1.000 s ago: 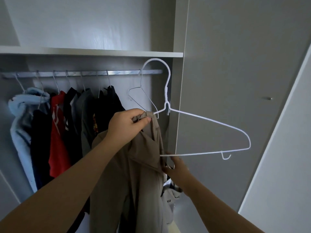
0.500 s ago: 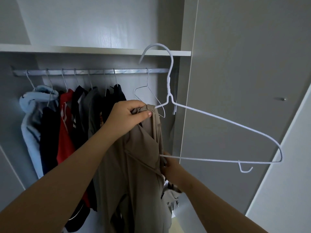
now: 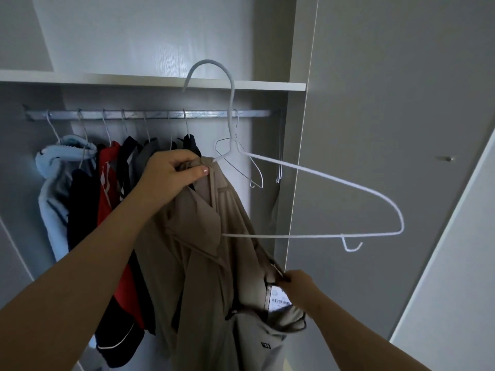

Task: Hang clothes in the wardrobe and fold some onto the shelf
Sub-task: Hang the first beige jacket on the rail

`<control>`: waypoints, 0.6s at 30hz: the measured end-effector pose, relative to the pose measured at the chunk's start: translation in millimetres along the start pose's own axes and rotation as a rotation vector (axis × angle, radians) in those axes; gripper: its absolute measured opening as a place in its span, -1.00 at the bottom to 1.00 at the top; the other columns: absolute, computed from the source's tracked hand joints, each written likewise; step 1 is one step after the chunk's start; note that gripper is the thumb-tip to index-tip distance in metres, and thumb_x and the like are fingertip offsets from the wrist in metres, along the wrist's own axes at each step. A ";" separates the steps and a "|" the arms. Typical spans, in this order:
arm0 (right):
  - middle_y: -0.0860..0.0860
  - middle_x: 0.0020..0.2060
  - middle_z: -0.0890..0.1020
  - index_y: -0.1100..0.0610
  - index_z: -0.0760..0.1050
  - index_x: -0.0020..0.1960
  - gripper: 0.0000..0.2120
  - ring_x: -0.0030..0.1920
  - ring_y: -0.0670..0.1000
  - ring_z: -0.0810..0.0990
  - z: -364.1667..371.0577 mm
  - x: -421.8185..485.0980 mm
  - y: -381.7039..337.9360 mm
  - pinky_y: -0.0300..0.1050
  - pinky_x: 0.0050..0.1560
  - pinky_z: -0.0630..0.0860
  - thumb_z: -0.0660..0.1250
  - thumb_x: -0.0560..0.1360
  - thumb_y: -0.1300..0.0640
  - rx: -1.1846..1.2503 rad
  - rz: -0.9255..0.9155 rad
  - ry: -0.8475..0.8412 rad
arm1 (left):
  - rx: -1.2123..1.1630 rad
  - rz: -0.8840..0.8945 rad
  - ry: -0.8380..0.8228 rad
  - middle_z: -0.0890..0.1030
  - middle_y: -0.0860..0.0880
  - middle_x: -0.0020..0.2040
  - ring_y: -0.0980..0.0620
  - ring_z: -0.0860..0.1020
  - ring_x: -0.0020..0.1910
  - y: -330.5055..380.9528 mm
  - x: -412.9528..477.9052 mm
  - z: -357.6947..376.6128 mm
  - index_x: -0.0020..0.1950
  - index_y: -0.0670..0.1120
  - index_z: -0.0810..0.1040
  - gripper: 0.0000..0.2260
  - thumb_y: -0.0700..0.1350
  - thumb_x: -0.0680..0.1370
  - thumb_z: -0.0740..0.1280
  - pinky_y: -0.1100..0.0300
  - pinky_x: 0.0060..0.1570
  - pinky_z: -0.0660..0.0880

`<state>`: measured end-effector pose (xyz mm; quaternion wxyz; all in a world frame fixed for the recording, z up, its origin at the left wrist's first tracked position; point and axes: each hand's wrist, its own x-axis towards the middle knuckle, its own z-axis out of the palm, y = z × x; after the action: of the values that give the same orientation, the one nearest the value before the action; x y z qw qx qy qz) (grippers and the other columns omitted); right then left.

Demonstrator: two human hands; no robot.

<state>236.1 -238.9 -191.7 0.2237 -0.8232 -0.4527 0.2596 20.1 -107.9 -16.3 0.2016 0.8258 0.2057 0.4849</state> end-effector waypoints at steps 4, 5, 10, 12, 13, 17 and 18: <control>0.02 -0.38 0.46 0.08 0.39 -0.31 -0.72 -0.34 -0.02 0.43 -10.0 -0.9 3.2 -0.19 -0.23 0.34 0.21 0.58 0.14 0.346 0.002 0.132 | 0.108 0.002 -0.103 0.40 -0.07 -0.46 0.19 0.37 -0.44 -8.5 -5.2 -15.1 -0.38 -0.10 0.48 -0.76 -0.31 0.45 0.39 0.47 -0.36 0.28; 0.04 -0.30 0.51 0.07 0.44 -0.24 -0.78 -0.24 0.01 0.49 -12.8 -3.0 4.0 -0.19 -0.15 0.36 0.21 0.58 0.12 0.394 -0.005 0.168 | 0.123 -0.009 -0.117 0.40 -0.07 -0.46 0.19 0.38 -0.44 -11.6 -7.2 -19.9 -0.39 -0.08 0.47 -0.74 -0.31 0.45 0.39 0.46 -0.37 0.28; 0.04 -0.25 0.66 0.08 0.58 -0.24 -0.80 -0.16 0.02 0.64 -23.4 -11.6 8.4 -0.11 -0.04 0.53 0.29 0.54 0.08 0.436 -0.068 0.125 | 0.199 -0.041 -0.143 0.40 -0.06 -0.46 0.14 0.38 -0.41 -27.0 -18.3 -39.8 -0.34 -0.28 0.52 -0.82 -0.29 0.45 0.40 0.46 -0.38 0.27; 0.04 -0.23 0.66 0.08 0.59 -0.22 -0.83 -0.15 0.02 0.64 -27.3 -11.2 9.6 -0.09 -0.02 0.53 0.31 0.53 0.12 0.449 -0.066 0.124 | 0.225 -0.031 -0.153 0.37 -0.01 -0.49 0.14 0.38 -0.42 -31.3 -23.9 -44.5 -0.38 -0.26 0.50 -0.79 -0.28 0.44 0.41 0.44 -0.40 0.25; 0.06 -0.23 0.66 0.10 0.59 -0.20 -0.85 -0.16 0.03 0.63 -28.9 -10.2 10.3 -0.07 -0.01 0.53 0.32 0.52 0.14 0.481 -0.057 0.136 | 0.237 -0.026 -0.165 0.36 0.01 -0.51 0.14 0.38 -0.43 -33.1 -26.9 -45.6 -0.40 -0.23 0.48 -0.76 -0.27 0.44 0.42 0.43 -0.40 0.25; 0.12 -0.33 0.63 0.18 0.57 -0.24 -0.86 -0.30 0.06 0.59 -35.1 -10.8 7.0 -0.09 -0.18 0.52 0.36 0.49 0.18 0.696 0.033 0.083 | 0.270 -0.010 -0.203 0.32 0.05 -0.54 0.14 0.37 -0.46 -39.1 -38.0 -42.8 -0.48 -0.01 0.34 -0.62 -0.24 0.44 0.43 0.36 -0.42 0.22; 0.12 -0.35 0.62 0.18 0.58 -0.25 -0.86 -0.33 0.05 0.58 -37.3 -12.4 5.9 -0.14 -0.26 0.51 0.35 0.48 0.21 0.738 0.057 0.066 | 0.267 -0.012 -0.196 0.31 0.04 -0.54 0.15 0.37 -0.47 -40.4 -40.4 -42.0 -0.48 0.01 0.31 -0.60 -0.25 0.44 0.42 0.37 -0.42 0.21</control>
<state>257.7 -257.5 -164.0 0.5126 -0.7073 -0.2980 0.3850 -40.8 -90.2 -48.0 0.1121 0.8873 0.2524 0.3694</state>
